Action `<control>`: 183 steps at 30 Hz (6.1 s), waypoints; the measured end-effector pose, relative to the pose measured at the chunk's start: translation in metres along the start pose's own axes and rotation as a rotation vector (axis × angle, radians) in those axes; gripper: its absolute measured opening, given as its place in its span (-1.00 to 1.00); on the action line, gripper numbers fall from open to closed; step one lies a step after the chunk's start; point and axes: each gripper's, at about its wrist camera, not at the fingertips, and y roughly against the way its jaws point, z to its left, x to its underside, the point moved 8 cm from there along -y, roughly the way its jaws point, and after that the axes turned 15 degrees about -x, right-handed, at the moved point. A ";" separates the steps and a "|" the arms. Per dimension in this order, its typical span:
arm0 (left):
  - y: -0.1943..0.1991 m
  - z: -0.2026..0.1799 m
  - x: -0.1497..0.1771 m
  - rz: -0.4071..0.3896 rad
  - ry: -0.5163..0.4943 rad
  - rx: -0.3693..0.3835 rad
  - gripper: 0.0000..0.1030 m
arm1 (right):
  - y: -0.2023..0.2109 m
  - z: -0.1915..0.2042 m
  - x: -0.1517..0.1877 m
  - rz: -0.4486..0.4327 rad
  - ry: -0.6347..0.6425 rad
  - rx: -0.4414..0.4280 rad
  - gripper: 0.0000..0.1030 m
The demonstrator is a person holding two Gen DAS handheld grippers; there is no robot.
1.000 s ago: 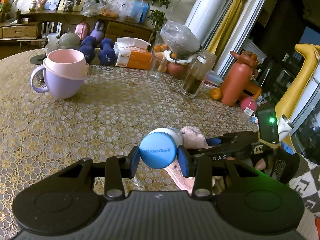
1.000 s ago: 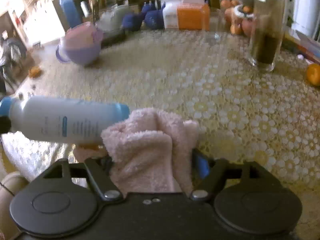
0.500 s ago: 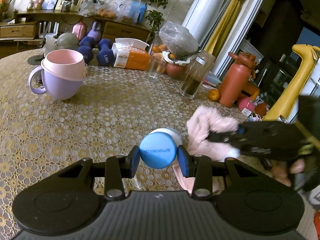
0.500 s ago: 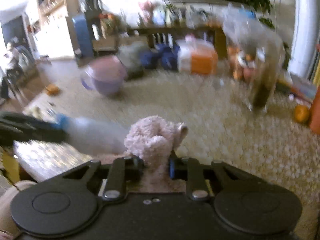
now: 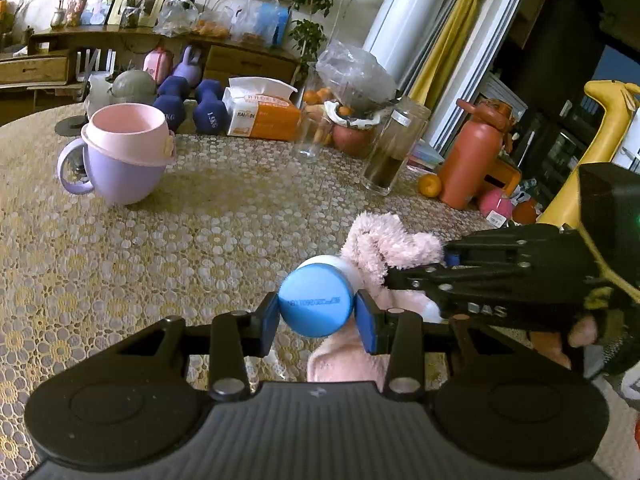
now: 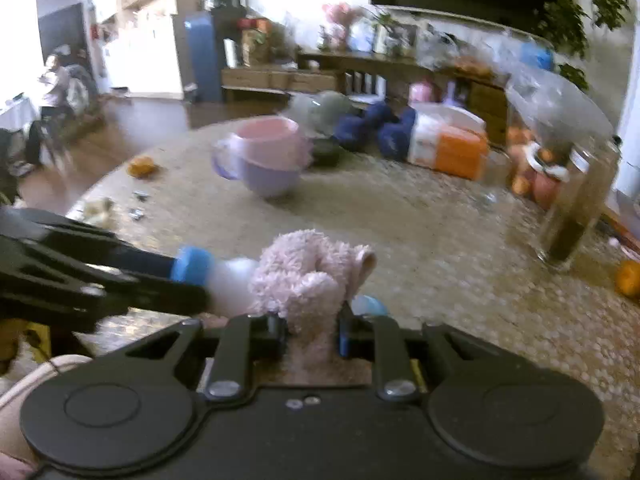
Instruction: Organize objects
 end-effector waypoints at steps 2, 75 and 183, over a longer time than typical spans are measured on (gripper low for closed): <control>0.000 -0.001 -0.001 -0.002 0.001 -0.001 -0.24 | -0.005 -0.013 0.004 0.016 -0.013 0.033 -0.60; 0.000 -0.010 -0.010 0.006 0.000 0.029 -0.26 | -0.006 -0.027 0.001 0.425 0.370 0.111 -0.62; -0.066 0.105 -0.015 0.096 0.144 -0.188 -0.47 | -0.092 0.034 -0.039 0.511 0.544 -0.057 -0.60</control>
